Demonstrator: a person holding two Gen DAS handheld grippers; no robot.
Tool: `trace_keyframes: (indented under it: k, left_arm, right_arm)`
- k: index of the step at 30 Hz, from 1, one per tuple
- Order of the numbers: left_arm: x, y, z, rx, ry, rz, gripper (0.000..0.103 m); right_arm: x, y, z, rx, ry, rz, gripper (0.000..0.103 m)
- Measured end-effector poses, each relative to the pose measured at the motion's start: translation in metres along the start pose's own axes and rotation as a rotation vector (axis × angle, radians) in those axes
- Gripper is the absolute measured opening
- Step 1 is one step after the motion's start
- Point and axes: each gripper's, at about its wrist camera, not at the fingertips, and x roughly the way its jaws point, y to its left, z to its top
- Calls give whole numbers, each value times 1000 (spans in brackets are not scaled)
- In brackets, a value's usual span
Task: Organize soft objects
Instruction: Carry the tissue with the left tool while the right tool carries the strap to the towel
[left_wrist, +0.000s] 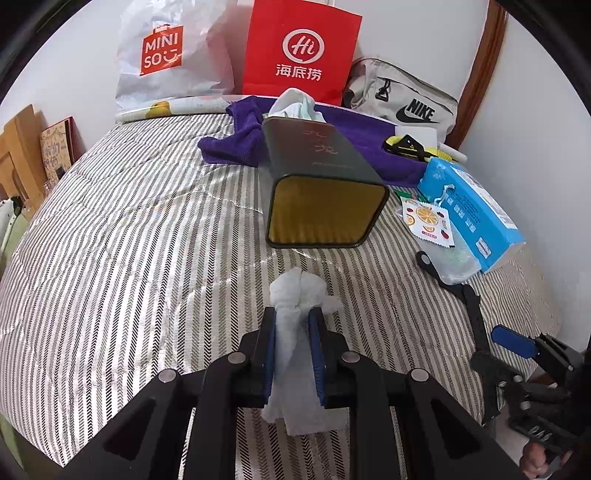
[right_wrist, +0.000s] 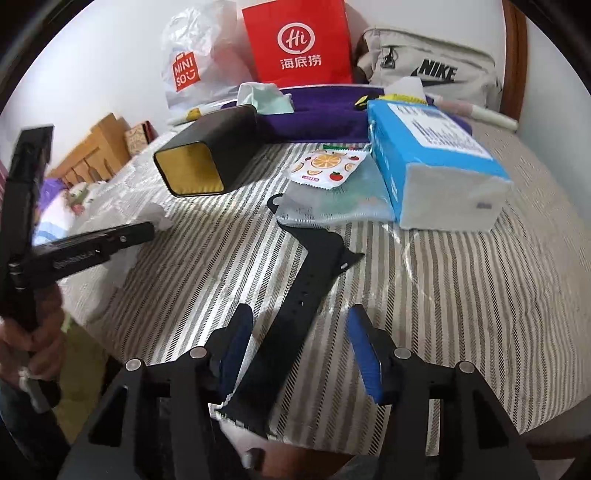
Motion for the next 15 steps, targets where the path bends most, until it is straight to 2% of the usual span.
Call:
trace_keyframes:
  k: [1,3,5,6,9,15]
  left_arm:
    - [-1,0,0,0,-8,1,17]
    - [-5,1,1,-7,-41,8,16]
    - [-11,3,2,-10,-50,-20,16]
    - [-15,4,2,-13,-57,-27,16]
    - [-24,8,5,-24,-68,-38,16]
    - [-39,9,11,-36,-92,-54,16]
  right_arm:
    - [2,4,0,-20,-3,-26,54]
    - [4,15,0,-86,-15,-80,43]
    - [3,15,-1,-97,-17,-66,38]
    - [2,12,0,-92,-12,-63,28]
    - [-1,0,1,-75,6,-58,23]
    - [-9,-25,-3,-59,32,-90,21]
